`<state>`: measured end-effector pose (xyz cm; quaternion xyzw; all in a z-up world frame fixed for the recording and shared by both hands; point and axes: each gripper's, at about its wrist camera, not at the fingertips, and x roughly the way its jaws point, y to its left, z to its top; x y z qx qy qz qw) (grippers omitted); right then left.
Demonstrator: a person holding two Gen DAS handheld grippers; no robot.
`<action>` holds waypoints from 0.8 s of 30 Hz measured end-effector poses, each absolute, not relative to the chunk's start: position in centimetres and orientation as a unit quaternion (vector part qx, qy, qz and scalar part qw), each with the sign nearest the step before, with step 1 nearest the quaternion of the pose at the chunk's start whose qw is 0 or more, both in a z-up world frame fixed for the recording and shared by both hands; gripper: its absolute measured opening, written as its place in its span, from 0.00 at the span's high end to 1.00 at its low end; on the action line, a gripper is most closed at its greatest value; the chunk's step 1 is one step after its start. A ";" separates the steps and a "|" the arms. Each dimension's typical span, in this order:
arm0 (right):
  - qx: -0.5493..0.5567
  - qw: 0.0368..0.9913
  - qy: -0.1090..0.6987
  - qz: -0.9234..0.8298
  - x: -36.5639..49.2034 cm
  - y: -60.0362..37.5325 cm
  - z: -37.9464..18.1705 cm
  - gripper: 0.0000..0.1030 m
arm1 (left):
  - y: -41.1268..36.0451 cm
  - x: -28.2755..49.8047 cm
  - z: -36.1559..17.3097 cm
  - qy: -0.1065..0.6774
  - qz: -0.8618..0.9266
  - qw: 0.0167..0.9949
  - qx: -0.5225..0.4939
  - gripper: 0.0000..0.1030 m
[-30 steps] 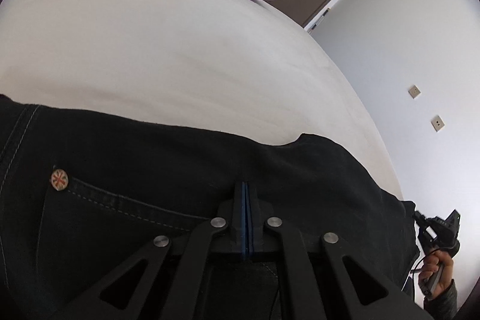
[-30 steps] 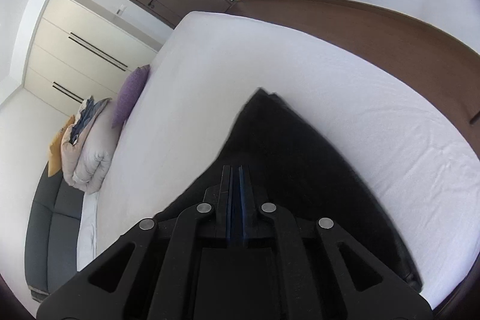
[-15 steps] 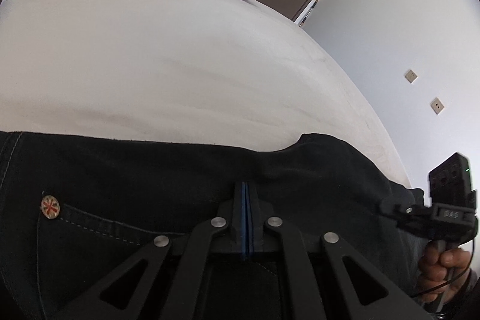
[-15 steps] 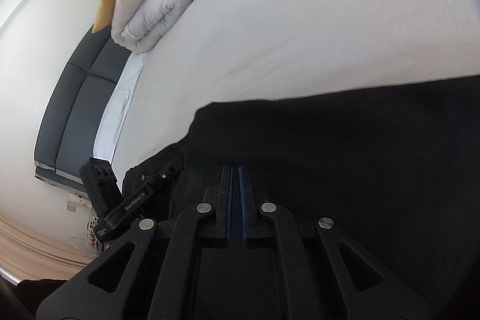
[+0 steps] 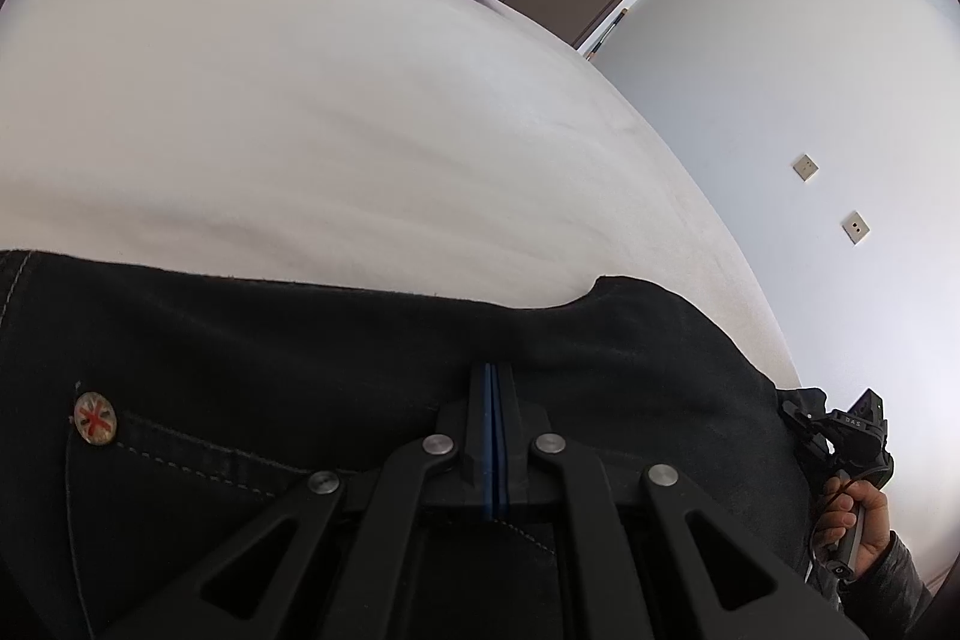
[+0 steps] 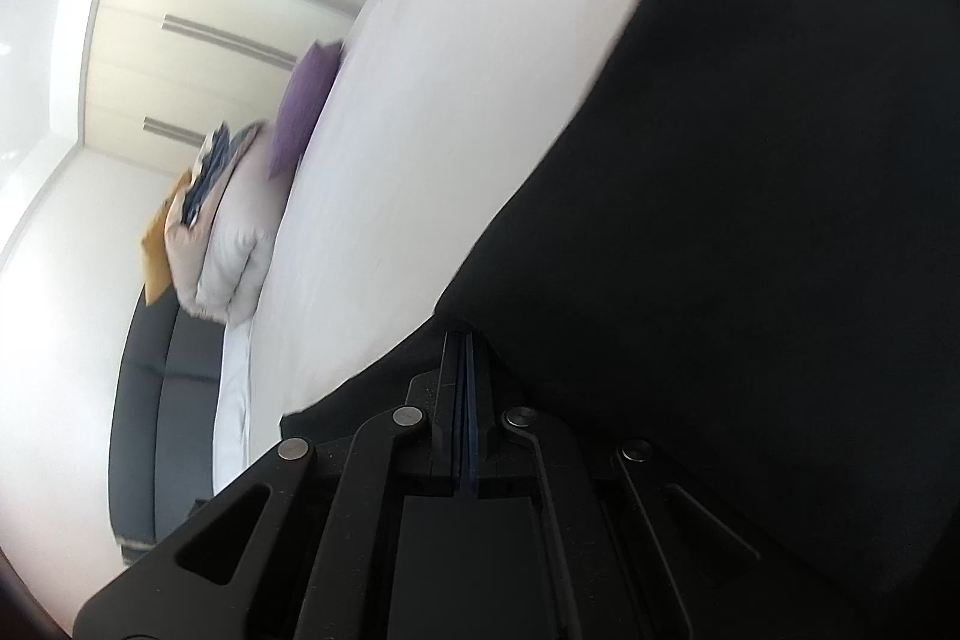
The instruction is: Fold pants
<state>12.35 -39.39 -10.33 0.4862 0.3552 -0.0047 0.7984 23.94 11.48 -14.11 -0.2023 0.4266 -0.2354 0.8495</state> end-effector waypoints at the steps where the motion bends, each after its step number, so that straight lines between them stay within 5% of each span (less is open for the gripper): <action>1: 0.492 0.802 0.338 -0.025 10.6 -42.2 -10.0 1.00 | 11.4 23.9 -14.1 0.427 -0.234 0.850 -0.201 0.95; 8: 0.501 0.799 0.264 -0.203 -0.9 -53.5 -6.8 0.97 | 10.3 22.6 -12.1 0.428 -0.194 0.868 -0.162 0.96; 12: 0.462 0.838 0.230 -0.174 -4.2 -52.4 -3.4 0.97 | 7.0 20.0 -8.1 0.384 -0.210 0.885 -0.161 0.98; 20: 0.392 0.840 0.361 0.102 5.7 -33.8 -4.8 0.97 | -5.1 18.2 -10.1 0.436 -0.250 0.855 -0.126 0.98; 24: 0.435 0.809 0.386 0.085 4.5 -35.5 -10.2 1.00 | -4.4 16.5 -12.7 0.447 -0.242 0.849 -0.142 0.97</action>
